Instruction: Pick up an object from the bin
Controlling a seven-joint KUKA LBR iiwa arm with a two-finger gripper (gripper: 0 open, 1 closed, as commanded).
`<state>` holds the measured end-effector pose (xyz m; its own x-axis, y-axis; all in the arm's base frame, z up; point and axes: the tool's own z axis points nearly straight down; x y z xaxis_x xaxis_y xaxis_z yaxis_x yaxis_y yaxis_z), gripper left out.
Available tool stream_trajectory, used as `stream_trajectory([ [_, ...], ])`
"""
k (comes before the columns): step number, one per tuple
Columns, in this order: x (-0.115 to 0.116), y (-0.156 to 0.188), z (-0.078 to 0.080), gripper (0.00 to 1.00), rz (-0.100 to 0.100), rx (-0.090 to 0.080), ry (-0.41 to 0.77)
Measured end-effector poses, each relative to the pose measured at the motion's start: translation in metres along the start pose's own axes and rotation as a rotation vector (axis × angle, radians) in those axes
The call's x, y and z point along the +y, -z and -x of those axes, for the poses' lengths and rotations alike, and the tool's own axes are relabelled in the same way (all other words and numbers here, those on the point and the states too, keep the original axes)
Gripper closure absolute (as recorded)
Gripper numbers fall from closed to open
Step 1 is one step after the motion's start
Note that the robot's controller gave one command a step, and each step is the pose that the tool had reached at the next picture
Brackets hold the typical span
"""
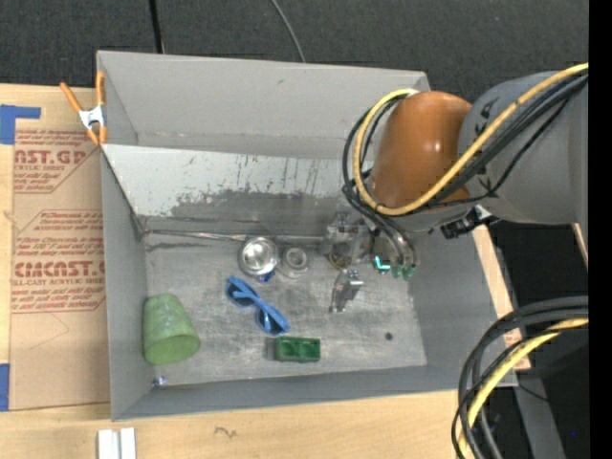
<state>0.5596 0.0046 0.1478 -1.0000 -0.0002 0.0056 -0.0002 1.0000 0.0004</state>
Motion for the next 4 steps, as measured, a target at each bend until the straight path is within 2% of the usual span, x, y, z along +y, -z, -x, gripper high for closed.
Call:
stream_trajectory([
  [1, 0.039, -0.052, -0.018, 0.0, 0.0, -0.012, 0.079],
  [2, 0.039, -0.055, -0.02, 1.0, 0.0, -0.007, 0.08],
  [3, 0.039, -0.055, -0.02, 0.0, 0.0, -0.007, 0.08],
  [4, 0.063, -0.021, 0.027, 0.0, 0.0, -0.013, 0.194],
])
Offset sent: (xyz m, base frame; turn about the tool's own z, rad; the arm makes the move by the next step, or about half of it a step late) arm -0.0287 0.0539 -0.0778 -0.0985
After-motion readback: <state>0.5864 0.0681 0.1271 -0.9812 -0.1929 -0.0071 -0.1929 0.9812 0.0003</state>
